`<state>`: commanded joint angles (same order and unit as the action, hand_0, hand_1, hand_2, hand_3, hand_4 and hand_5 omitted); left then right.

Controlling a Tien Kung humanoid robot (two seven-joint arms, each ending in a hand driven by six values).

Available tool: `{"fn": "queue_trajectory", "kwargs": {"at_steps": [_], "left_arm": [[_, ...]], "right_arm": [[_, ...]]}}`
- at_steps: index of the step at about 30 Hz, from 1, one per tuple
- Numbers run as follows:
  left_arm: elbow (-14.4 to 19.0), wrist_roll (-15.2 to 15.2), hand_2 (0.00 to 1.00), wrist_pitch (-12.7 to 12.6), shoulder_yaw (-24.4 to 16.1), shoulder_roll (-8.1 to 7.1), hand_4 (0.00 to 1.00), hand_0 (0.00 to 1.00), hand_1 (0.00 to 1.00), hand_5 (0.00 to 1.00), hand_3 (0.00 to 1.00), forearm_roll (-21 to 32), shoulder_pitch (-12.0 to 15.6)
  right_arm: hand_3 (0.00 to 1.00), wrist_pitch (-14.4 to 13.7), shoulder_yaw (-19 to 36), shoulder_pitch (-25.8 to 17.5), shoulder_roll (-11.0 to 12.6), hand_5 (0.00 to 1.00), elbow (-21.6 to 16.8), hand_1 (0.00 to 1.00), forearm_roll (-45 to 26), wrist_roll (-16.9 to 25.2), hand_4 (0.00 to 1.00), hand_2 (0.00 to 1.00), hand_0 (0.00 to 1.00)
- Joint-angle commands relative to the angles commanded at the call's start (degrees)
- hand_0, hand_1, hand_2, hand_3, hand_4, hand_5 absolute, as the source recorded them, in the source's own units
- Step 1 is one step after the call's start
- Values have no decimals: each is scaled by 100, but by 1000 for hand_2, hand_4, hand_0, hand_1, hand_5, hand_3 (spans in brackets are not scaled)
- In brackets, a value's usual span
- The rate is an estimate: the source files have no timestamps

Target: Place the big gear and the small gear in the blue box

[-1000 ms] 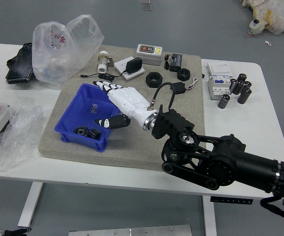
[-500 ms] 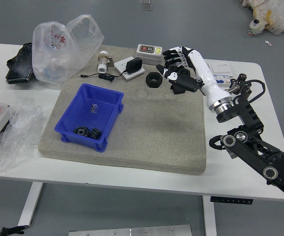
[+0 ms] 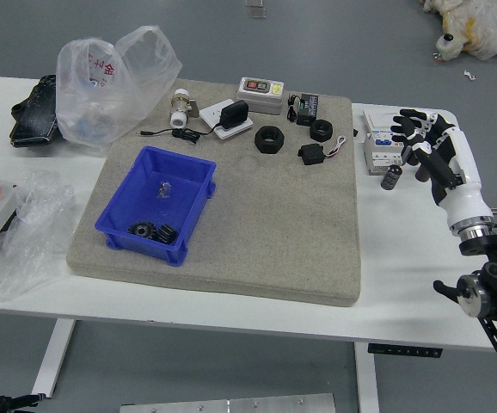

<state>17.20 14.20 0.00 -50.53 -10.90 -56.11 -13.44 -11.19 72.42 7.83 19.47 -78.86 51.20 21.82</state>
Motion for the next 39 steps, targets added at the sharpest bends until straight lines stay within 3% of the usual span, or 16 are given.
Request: {"fn": "queue_trajectory", "kwargs": {"at_steps": [39], "left_arm": [[-11, -27, 586, -15, 37, 42, 698, 648, 612, 325, 631, 39, -68]], "right_arm": [[638, 19, 480, -65, -13, 477, -94, 583, -517, 113, 740, 607, 480]]}}
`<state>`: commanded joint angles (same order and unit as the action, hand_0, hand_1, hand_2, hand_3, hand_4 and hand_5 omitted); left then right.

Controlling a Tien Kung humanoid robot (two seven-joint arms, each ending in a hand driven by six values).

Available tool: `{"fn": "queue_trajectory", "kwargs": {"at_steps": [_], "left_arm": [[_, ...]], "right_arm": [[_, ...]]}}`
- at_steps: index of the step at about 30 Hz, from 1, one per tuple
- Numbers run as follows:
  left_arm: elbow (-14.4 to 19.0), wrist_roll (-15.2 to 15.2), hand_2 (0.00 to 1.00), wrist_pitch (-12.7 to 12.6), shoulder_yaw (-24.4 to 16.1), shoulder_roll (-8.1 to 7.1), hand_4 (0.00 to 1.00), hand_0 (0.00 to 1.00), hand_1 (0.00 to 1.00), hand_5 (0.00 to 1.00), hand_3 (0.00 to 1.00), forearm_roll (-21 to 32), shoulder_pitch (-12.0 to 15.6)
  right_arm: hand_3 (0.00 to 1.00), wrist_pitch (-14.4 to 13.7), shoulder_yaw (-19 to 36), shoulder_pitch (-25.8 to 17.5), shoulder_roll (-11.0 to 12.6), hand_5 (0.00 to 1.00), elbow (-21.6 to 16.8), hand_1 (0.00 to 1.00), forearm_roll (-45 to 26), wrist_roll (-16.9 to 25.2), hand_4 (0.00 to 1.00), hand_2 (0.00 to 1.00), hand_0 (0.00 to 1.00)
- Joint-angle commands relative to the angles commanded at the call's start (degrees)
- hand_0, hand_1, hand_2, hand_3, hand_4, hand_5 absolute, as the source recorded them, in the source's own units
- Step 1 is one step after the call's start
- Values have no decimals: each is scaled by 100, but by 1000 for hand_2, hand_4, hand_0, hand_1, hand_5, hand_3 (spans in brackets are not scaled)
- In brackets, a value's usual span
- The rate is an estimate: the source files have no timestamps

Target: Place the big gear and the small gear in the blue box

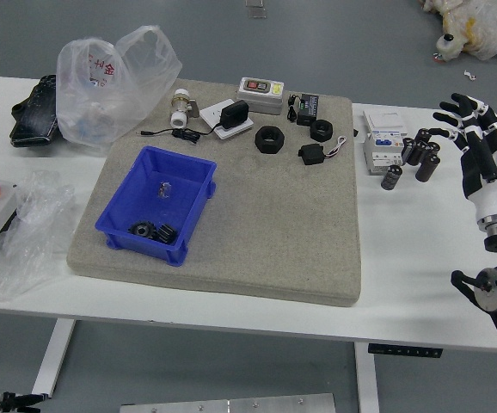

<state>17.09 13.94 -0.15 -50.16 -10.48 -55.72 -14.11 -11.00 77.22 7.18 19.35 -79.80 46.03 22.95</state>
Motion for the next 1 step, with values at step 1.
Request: {"fn": "queue_trajectory", "kwargs": {"at_steps": [1], "left_arm": [[0, -1, 586, -2, -1, -2, 698, 648, 612, 325, 631, 1, -2]], "right_arm": [[638, -1, 13, -4, 0, 477, -5, 583, 6, -5, 740, 607, 480]]}}
